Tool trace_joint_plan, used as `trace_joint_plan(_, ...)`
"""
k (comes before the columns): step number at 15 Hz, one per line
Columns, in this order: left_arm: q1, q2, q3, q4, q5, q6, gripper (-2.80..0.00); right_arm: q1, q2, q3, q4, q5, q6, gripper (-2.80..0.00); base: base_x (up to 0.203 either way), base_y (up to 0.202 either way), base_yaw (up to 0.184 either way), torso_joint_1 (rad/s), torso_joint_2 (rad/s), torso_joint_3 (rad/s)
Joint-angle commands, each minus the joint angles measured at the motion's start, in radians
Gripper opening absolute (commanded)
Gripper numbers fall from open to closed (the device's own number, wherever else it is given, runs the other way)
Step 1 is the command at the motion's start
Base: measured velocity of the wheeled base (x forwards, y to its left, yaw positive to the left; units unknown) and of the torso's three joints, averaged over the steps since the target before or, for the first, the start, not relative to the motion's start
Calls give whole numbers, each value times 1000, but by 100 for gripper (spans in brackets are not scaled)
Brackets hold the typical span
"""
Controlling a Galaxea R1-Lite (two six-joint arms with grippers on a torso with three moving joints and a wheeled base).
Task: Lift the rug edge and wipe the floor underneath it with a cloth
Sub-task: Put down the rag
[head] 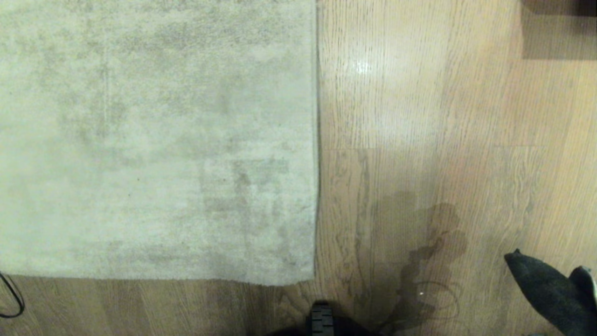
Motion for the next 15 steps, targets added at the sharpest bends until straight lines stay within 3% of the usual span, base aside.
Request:
trace_joint_plan(1,0,0,0,0,0,-11,-280,0,1,-1,1,0,0,-280,0,0,0,0,0,0)
trace_joint_plan(15,0,0,0,2,14,-42,-280,-1,2,0,1,0,0,-280,0,0,0,0,0,0)
